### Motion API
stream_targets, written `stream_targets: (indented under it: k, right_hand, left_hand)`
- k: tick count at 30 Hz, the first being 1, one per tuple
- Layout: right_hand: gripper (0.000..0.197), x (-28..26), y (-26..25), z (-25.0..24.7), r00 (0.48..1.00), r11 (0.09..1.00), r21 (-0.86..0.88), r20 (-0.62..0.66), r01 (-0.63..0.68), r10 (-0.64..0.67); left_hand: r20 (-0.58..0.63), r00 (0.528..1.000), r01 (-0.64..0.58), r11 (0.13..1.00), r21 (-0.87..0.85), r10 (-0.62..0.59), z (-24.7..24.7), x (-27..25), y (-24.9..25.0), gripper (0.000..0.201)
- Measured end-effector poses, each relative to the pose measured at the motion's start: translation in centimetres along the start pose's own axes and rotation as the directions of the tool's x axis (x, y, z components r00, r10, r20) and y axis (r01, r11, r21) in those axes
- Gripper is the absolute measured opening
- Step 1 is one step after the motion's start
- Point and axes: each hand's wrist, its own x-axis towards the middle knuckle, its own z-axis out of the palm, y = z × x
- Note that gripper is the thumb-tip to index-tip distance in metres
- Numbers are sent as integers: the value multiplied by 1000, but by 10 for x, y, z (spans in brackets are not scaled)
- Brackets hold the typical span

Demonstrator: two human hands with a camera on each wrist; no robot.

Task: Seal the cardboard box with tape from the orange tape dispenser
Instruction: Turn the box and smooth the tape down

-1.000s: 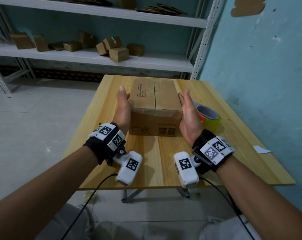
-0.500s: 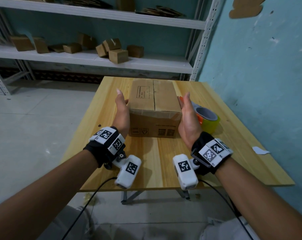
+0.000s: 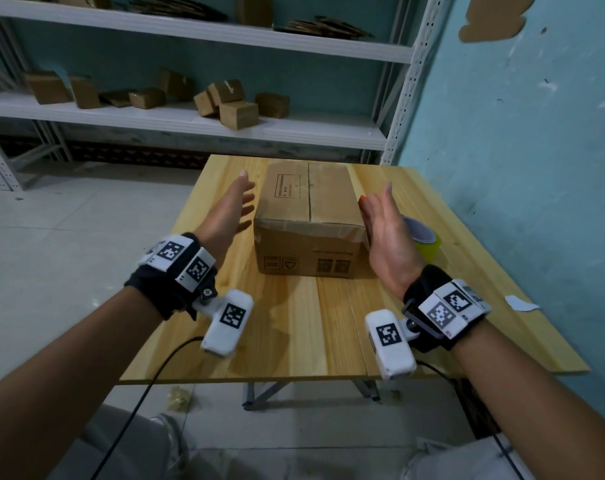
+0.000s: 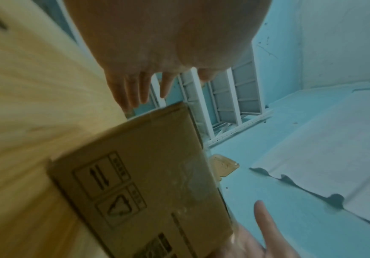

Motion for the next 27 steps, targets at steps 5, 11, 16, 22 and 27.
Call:
stream_targets:
  k: [5, 11, 16, 22, 27]
  right_hand:
    - [64, 1, -5, -14, 991, 986, -129, -74, 105, -115]
    - [34, 1, -9, -20, 969, 933, -264, 45, 245, -241]
    - [37, 6, -4, -19, 945, 849, -415, 159, 327, -286]
    - [34, 2, -5, -17, 939, 811, -475, 207, 342, -274]
    - [30, 3, -5, -19, 944, 826, -459, 198, 326, -263]
  left_hand:
    - [-55, 983, -161, 963, 214, 176, -13, -3, 12, 31]
    - [93, 936, -348, 855, 384, 339, -12, -3, 4, 30]
    - [247, 907, -420, 774, 474, 342, -10, -1, -1, 39]
    - [269, 908, -405, 833, 376, 321, -14, -2, 2, 31]
    - [238, 918, -380, 873, 306, 317, -21, -2, 7, 30]
